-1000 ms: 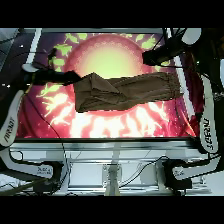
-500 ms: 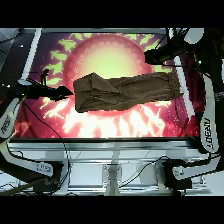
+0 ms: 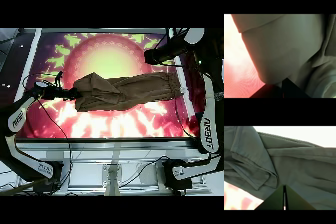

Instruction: Fold the clothes and pants, and hang the long-sleeved shirts on hangers.

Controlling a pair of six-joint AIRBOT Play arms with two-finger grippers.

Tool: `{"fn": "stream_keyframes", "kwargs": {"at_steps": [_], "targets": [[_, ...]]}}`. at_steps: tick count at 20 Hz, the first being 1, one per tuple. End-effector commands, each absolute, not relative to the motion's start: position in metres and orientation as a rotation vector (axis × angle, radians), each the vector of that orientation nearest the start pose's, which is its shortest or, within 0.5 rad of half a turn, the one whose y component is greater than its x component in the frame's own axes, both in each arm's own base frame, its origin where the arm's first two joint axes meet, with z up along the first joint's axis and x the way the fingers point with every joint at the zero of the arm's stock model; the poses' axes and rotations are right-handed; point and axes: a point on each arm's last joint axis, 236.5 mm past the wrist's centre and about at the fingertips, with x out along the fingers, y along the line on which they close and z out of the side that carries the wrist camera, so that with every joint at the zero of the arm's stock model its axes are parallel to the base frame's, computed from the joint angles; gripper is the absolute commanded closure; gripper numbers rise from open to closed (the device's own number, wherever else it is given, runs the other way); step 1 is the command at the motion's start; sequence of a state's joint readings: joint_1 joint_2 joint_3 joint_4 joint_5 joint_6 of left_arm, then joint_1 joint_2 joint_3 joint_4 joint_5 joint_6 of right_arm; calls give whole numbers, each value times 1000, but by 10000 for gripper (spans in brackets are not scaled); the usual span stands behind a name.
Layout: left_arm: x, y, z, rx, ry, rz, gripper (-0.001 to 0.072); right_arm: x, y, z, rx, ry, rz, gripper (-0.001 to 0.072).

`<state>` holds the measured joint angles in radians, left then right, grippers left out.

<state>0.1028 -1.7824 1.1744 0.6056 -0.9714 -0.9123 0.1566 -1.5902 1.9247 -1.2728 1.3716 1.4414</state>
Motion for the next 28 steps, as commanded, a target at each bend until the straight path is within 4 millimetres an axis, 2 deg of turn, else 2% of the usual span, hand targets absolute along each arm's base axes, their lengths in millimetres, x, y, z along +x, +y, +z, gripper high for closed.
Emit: {"fn": "stream_keyframes", "kwargs": {"at_steps": [1, 2, 5, 9, 10, 11, 13, 16, 18, 20, 22, 25, 28], "targets": [[460, -128, -70, -540, 1164, -616, 688, 481, 146, 149, -33, 1009, 470, 682], [462, -127, -51, -492, 1147, -639, 689, 481, 145, 149, -34, 1008, 470, 682], [465, -121, 26, -355, 1101, -647, 689, 480, 145, 145, -32, 1017, 469, 682], [457, -127, 141, -231, 923, -684, 689, 473, 147, 117, -14, 1084, 474, 682], [453, -130, 163, -205, 873, -691, 689, 473, 151, 111, 6, 1089, 484, 682], [450, -132, 177, -180, 844, -694, 689, 473, 157, 105, 34, 1089, 498, 682], [443, -138, 187, -139, 826, -700, 689, 477, 171, 97, 99, 1068, 524, 682], [437, -155, 186, -123, 831, -736, 688, 493, 200, 84, 160, 990, 533, 682], [432, -171, 185, -110, 838, -769, 688, 503, 234, 68, 214, 950, 556, 683], [427, -184, 185, -94, 839, -799, 688, 507, 275, 40, 279, 962, 579, 683], [424, -190, 185, -88, 841, -812, 687, 494, 321, -2, 335, 1037, 613, 684], [425, -189, 184, -89, 844, -811, 687, 457, 383, -57, 399, 1160, 677, 683], [427, -192, 177, -96, 859, -817, 687, 427, 431, -78, 448, 1203, 724, 684]]}}
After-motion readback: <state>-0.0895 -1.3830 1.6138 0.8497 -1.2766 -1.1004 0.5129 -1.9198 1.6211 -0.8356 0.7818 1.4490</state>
